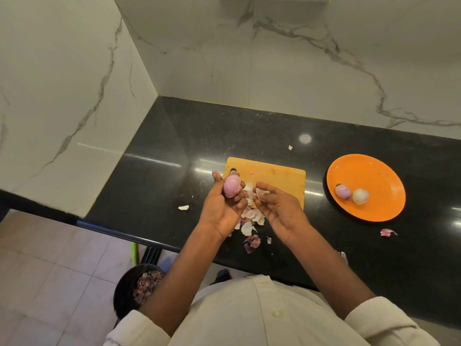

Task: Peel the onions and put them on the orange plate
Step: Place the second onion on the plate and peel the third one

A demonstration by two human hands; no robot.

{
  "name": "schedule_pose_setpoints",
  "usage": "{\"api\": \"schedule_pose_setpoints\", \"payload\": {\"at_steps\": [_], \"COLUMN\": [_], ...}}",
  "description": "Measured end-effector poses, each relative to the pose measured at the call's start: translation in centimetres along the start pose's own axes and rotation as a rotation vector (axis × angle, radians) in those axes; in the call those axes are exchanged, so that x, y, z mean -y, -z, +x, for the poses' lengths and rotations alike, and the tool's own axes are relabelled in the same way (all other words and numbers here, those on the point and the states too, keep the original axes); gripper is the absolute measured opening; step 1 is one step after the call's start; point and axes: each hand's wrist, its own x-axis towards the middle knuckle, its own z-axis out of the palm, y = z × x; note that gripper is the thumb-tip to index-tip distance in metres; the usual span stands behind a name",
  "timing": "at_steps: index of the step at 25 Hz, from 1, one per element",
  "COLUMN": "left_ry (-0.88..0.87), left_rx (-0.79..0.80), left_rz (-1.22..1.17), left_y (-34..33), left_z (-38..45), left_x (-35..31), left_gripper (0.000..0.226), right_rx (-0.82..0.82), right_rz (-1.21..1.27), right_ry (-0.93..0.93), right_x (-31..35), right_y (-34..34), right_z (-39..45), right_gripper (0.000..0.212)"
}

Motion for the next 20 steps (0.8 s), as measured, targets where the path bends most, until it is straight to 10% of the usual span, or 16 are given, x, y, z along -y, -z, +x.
{"api": "schedule_pose_setpoints", "payload": {"at_steps": [8, 20], "left_ry": [-0.05, -0.187], "left_rx": [-0.107, 0.021], "left_rz": [0.319, 0.49], "left_y": [-0.3, -0.1], "left_z": [-0.2, 0.0], "left_x": [1.1, 1.6], "left_gripper": [0.059, 0.082], "right_rx": [-0.029, 0.249], "right_rz": [-1.187, -0.935], "right_ry": [0.483, 0.743], "right_x": [-2.2, 0.4], "right_y": [2.5, 0.6], "right_z": [3.0, 0.5], "right_gripper": [0.025, 0.028]}}
